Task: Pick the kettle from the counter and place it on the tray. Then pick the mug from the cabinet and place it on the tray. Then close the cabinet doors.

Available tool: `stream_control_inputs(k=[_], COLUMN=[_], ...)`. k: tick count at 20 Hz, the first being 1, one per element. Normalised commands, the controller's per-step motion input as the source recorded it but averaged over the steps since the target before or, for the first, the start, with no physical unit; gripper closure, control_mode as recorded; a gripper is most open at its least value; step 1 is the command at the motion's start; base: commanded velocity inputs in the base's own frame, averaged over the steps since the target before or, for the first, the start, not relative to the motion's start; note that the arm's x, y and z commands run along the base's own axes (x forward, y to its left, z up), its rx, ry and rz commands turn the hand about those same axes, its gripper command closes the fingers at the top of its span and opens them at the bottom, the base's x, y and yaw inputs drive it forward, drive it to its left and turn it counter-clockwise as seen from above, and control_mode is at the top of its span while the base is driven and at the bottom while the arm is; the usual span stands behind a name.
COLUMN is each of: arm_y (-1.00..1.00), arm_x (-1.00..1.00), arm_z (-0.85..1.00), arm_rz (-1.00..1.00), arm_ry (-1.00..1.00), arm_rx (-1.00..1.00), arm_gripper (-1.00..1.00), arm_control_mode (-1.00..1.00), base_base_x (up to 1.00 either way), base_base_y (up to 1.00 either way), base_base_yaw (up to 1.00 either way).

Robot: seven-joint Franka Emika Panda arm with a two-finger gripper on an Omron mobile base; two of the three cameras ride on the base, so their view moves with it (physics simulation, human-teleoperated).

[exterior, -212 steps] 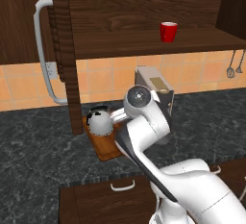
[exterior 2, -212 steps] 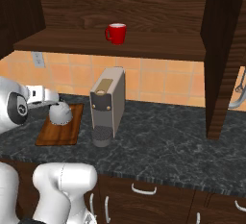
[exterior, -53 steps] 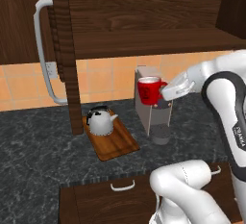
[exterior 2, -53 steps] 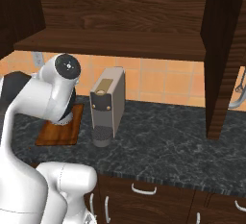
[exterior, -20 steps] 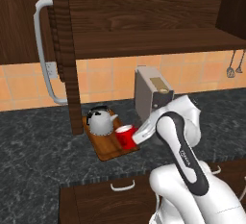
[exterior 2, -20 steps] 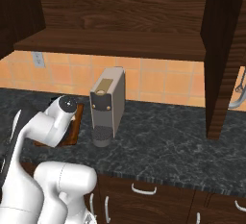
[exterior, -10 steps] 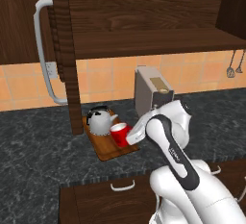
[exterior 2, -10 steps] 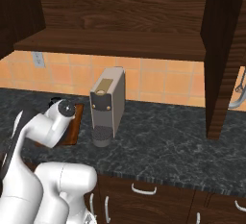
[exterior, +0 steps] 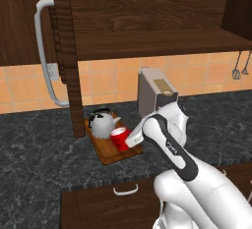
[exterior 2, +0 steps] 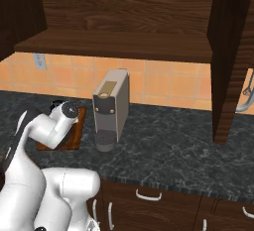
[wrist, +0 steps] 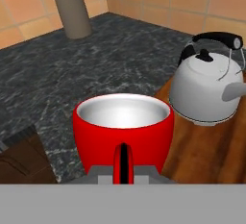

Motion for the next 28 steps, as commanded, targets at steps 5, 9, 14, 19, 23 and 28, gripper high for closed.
stream_control_inputs(k=[5,9,14,19,23,28], arm_y=[0.13,0.09,0.01,0.0,-0.01,-0.03], arm_x=[0.18,0.23,0.14,0.04,0.02,0.03], arm_z=[-0.35,-0.32,-0.31,-0.28,-0.24,-0.2], arm_rz=[0.01,0.0,0.04,0.05,0.03,0.01], arm_ry=[-0.01,-0.04,-0.09,-0.02,0.0,0.0], arm_rx=[0.0,0.0,0.0,0.0,0.0,0.0], arm_gripper=[1.0,1.0,1.0,1.0,1.0,1.0], arm_control_mode=[-1.0,-1.0,-1.0,-1.0,-1.0,-1.0], base_base_x=[0.0,0.0,0.0,0.0,0.0,0.0], base_base_y=[0.0,0.0,0.0,0.0,0.0,0.0], base_base_yaw=[0.0,0.0,0.0,0.0,0.0,0.0])
